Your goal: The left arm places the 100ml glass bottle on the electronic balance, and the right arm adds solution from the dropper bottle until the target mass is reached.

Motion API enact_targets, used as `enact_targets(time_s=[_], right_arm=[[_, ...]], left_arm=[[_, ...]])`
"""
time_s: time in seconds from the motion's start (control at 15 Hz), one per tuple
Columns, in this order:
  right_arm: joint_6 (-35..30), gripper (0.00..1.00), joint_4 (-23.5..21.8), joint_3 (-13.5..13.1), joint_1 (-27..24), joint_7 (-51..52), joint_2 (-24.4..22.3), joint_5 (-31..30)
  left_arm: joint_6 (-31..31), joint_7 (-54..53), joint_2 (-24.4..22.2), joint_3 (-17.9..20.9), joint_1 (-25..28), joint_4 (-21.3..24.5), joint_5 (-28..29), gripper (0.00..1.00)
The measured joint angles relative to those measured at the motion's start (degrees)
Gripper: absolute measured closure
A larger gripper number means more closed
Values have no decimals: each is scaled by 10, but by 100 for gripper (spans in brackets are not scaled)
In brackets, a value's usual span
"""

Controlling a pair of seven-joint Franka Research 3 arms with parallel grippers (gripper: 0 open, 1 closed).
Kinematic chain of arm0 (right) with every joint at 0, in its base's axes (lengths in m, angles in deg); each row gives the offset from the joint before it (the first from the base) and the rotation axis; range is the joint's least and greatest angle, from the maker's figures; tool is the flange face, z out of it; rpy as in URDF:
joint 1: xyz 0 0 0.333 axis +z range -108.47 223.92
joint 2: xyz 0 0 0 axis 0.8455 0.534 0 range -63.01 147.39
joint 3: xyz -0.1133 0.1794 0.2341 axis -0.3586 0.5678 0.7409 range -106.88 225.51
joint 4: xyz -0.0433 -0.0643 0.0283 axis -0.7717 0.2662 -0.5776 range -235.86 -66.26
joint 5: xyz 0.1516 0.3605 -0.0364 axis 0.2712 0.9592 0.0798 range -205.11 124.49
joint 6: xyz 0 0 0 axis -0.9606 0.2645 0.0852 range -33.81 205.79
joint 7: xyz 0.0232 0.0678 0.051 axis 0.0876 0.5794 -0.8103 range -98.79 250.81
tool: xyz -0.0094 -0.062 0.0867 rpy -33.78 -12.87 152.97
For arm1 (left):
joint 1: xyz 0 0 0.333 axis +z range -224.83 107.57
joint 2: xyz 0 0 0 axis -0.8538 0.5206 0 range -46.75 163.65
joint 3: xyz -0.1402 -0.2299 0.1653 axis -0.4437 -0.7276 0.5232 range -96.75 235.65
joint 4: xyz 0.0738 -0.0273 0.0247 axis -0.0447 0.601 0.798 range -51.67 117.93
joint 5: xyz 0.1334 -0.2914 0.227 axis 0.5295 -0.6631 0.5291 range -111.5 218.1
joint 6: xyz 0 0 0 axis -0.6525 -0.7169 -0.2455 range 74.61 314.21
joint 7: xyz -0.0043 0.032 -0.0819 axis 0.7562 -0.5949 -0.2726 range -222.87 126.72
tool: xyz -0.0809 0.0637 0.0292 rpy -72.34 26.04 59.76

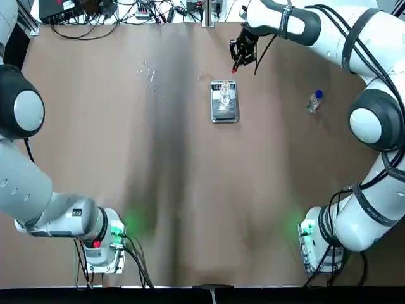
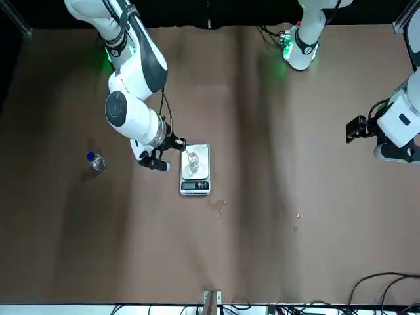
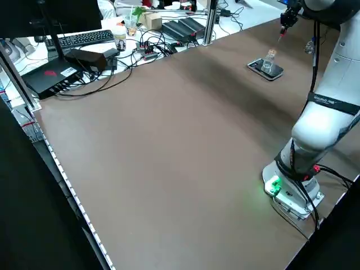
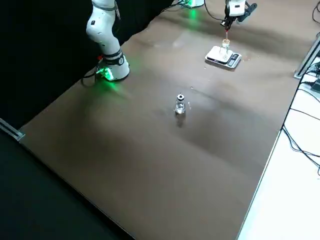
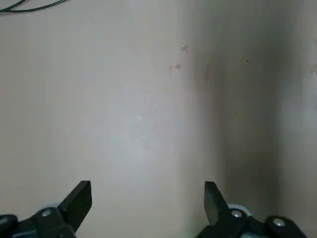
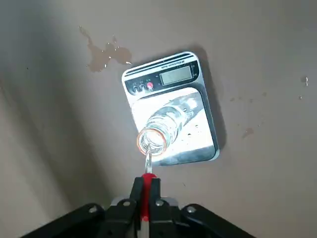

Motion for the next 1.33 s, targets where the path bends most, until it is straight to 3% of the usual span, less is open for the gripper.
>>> enact_targets(time_s=[1.33], right_arm=[[3,95,3,-7,0,-7,0,0]], left_arm=[[0,0,0,1,0,0,0,0]])
